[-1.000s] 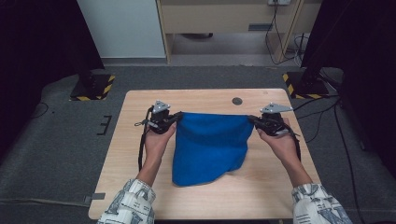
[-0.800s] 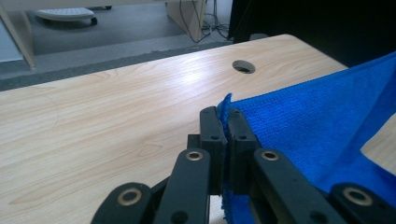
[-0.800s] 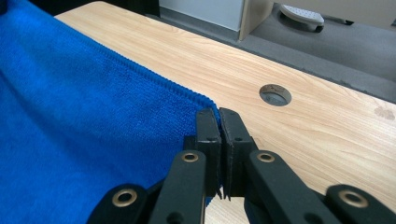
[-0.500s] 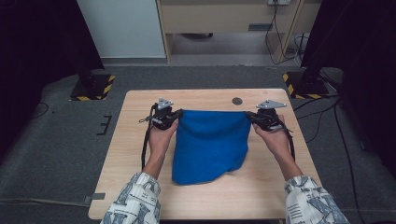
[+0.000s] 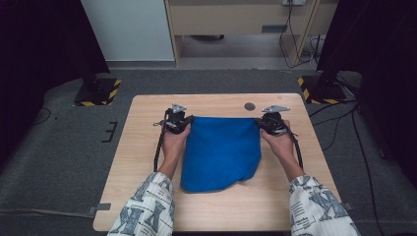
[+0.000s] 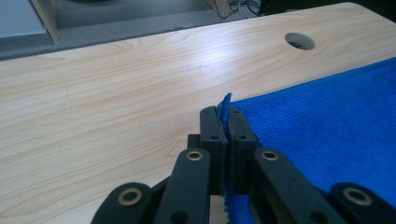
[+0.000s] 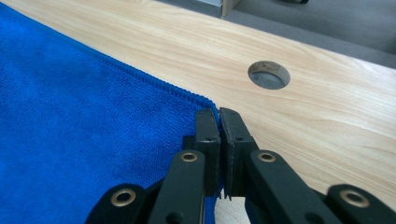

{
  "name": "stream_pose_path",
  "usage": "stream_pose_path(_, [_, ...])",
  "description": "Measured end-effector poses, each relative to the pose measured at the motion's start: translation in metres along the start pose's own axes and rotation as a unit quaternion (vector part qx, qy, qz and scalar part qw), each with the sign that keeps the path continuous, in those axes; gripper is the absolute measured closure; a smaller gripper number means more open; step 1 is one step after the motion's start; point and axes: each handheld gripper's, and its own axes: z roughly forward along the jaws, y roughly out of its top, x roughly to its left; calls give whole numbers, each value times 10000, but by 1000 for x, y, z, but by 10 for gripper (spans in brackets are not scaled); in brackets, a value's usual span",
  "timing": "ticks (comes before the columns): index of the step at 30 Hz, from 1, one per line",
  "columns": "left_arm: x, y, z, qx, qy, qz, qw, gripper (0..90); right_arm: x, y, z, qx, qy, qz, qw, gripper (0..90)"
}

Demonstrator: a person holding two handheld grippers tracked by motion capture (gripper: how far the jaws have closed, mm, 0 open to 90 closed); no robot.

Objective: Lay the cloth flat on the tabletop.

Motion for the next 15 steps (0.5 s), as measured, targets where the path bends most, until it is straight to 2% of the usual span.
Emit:
stream_pose_path(5, [4,-4,11,151,32,-10,9999,874,-4,-3,12,109,-34,96,9999,872])
stream_pose_path(12, [10,-3,18,141,36,-71,9999,866,-7,-6,26,305,-42,158,9994,875])
stream_pose_path(15, [12,-7,22,236,49,-36,9997,846,-8,-4,30,348,-63,134,9993,874])
